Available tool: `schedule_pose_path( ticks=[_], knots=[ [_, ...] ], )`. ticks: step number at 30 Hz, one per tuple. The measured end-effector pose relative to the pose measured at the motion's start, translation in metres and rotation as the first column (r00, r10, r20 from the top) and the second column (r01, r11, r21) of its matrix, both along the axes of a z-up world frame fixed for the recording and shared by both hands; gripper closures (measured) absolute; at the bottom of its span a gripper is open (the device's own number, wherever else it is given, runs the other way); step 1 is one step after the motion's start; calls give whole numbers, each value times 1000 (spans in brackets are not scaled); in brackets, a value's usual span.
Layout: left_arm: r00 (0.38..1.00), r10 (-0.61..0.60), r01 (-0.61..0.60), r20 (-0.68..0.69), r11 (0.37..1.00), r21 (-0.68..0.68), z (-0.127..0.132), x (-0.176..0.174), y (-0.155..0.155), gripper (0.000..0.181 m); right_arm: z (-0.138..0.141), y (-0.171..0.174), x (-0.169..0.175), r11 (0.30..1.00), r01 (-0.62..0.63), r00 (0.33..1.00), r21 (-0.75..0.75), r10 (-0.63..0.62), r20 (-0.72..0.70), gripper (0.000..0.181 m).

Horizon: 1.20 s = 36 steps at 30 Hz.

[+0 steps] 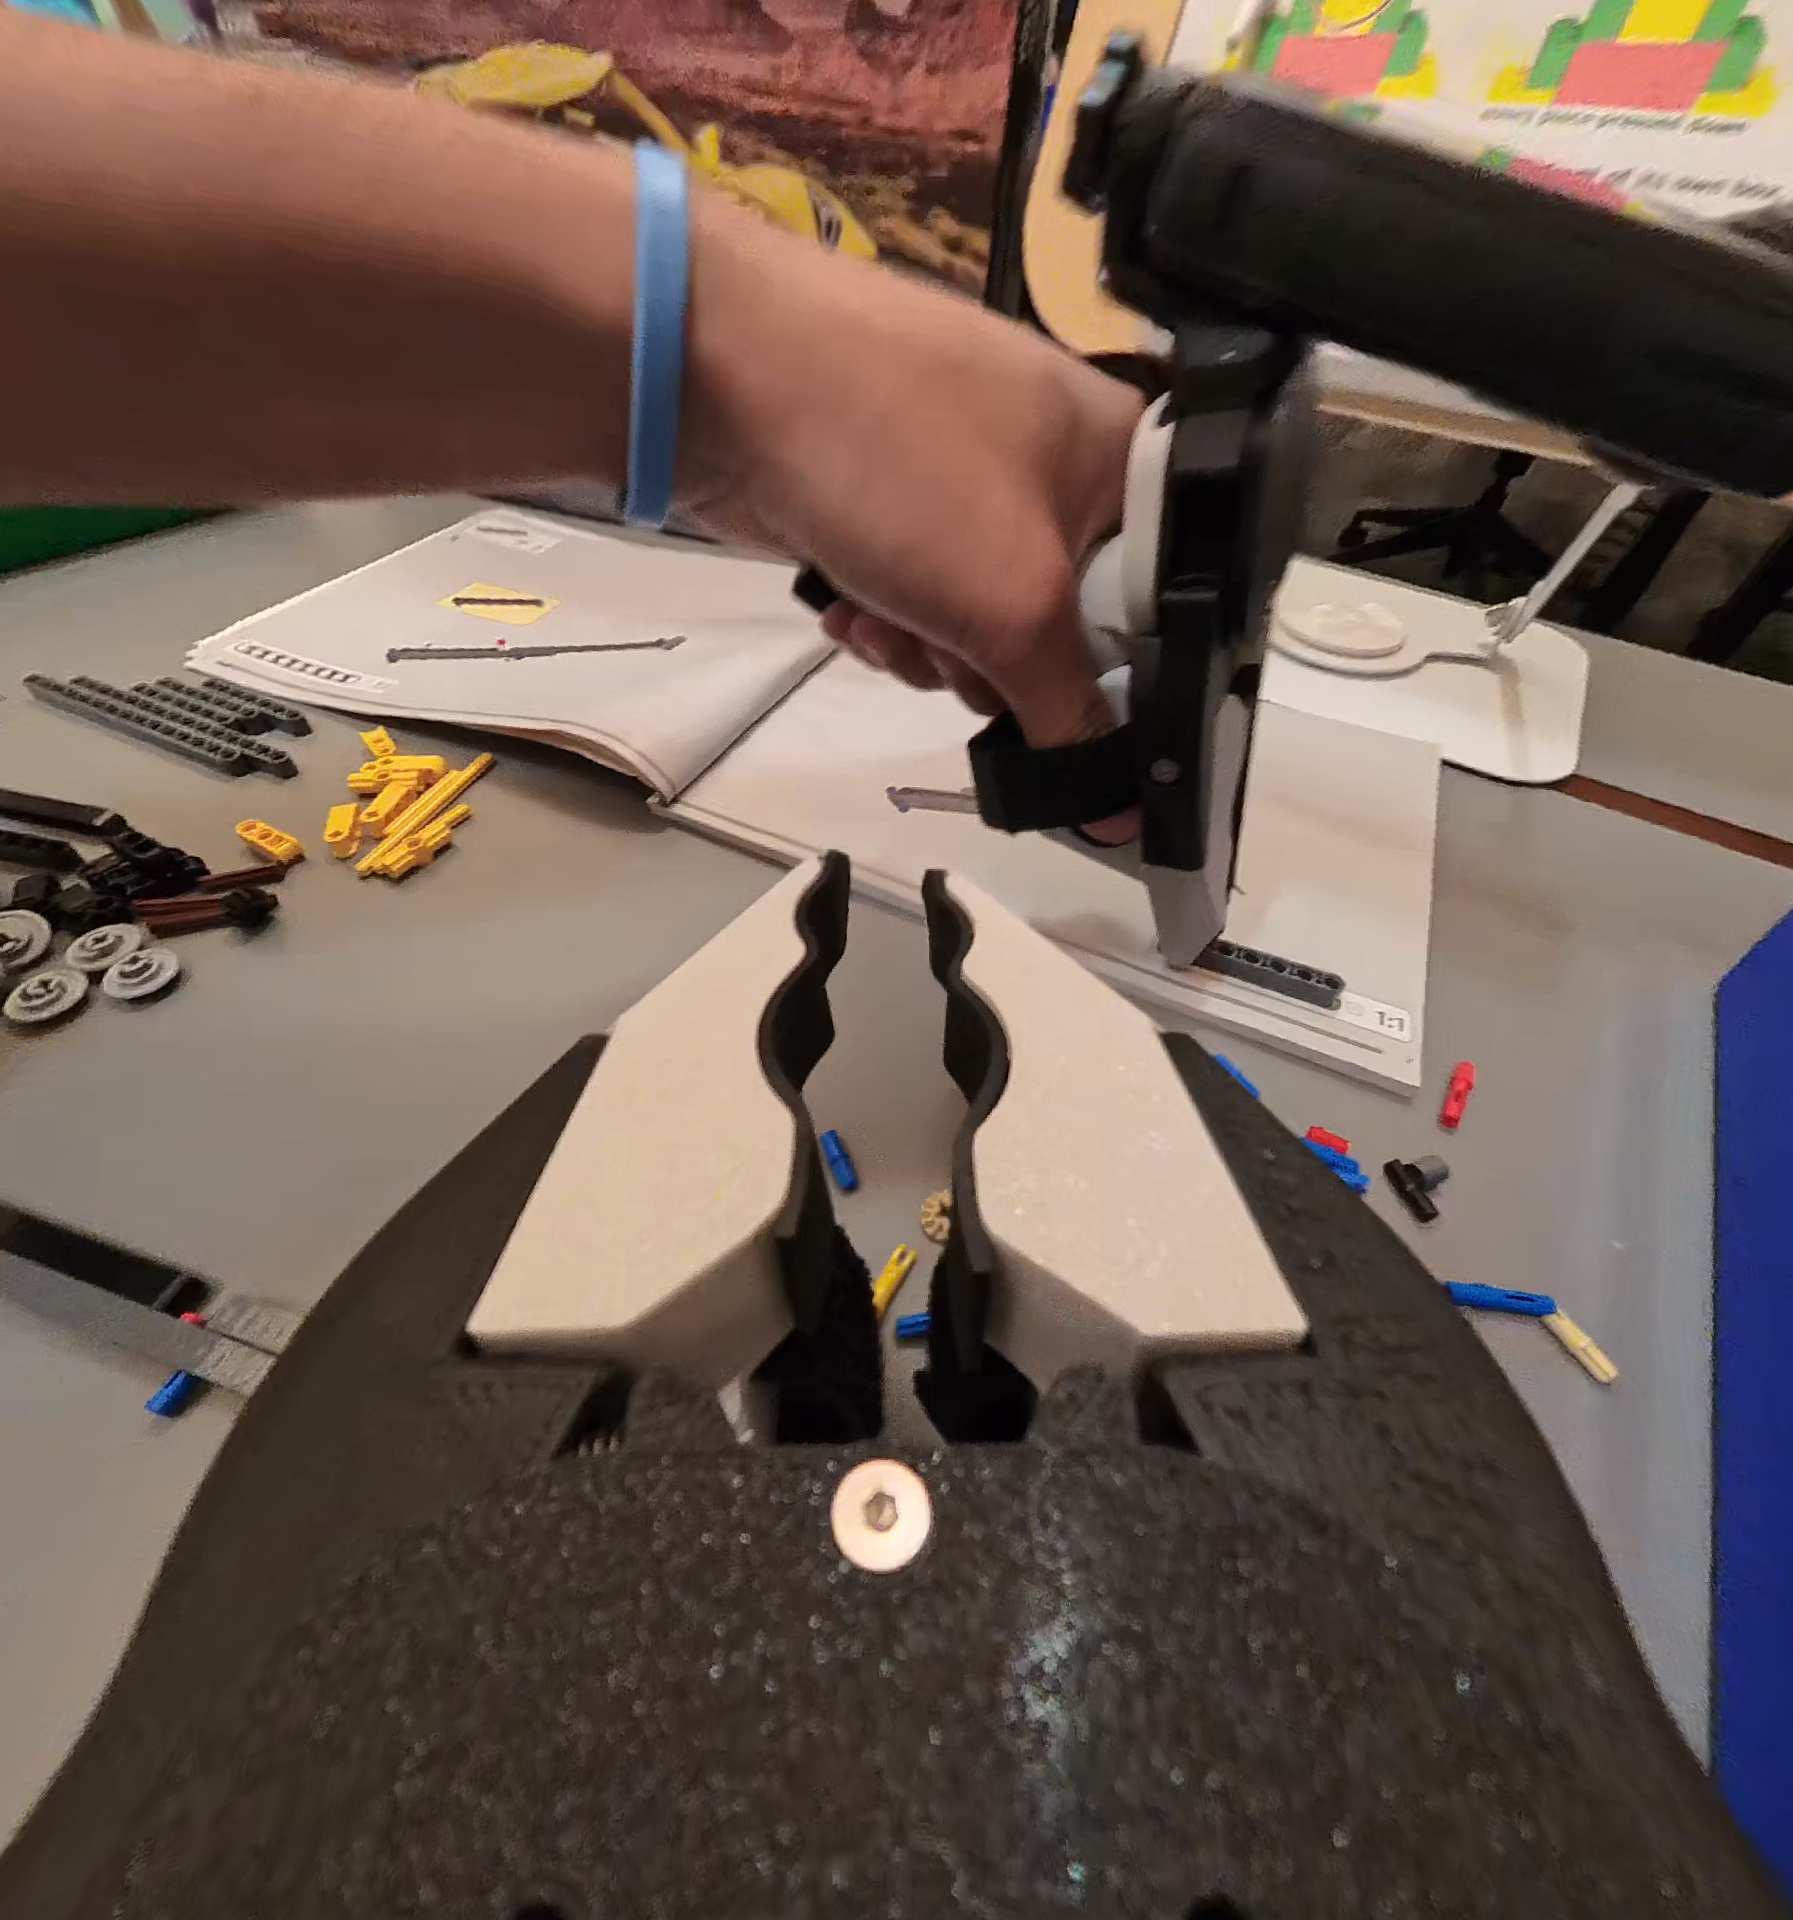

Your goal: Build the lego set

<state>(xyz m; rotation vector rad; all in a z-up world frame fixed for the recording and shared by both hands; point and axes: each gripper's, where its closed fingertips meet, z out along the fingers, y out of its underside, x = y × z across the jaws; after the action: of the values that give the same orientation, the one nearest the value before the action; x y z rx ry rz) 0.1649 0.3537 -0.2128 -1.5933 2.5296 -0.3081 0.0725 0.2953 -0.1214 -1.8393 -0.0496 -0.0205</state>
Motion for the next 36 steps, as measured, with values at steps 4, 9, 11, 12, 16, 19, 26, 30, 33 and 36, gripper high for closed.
schedule_pose_path(
  ticks=[4,9,11,12,16,19,26,30,33,36],
  knots=[
    [996,38,-39,80,999,3,2,-5,0,176,-4,-6,-1,999,-20,999,-27,19,-48,164],
    [960,125,-108,251,991,-79,53,-62,-10,176,-34,-67,-35,974,-52,997,-219,63,40,159],
    [930,160,-141,331,987,-80,78,-113,-15,176,-39,-89,-39,959,-26,990,-281,63,124,159],
    [916,185,-162,357,982,-93,85,-142,-21,176,-42,-97,-40,952,-24,987,-305,71,144,157],
    [895,260,-226,364,965,-133,66,-248,-62,176,-58,-95,-40,920,-7,973,-392,96,209,155],
    [884,315,-273,345,948,-165,41,-284,-97,175,-77,-93,-40,888,11,969,-460,104,225,154],
    [879,361,-349,313,932,-96,8,-288,-115,175,-84,-86,-38,874,46,973,-484,71,220,161],
    [880,369,-360,299,929,-87,7,-286,-115,175,-85,-84,-37,872,27,986,-489,58,158,168],
    [881,371,-365,292,928,-77,6,-285,-114,175,-85,-83,-36,871,14,994,-492,42,102,168],
    [883,368,-367,291,928,-60,5,-285,-113,175,-84,-84,-36,872,-25,1000,-489,13,-28,169]
  ],
)
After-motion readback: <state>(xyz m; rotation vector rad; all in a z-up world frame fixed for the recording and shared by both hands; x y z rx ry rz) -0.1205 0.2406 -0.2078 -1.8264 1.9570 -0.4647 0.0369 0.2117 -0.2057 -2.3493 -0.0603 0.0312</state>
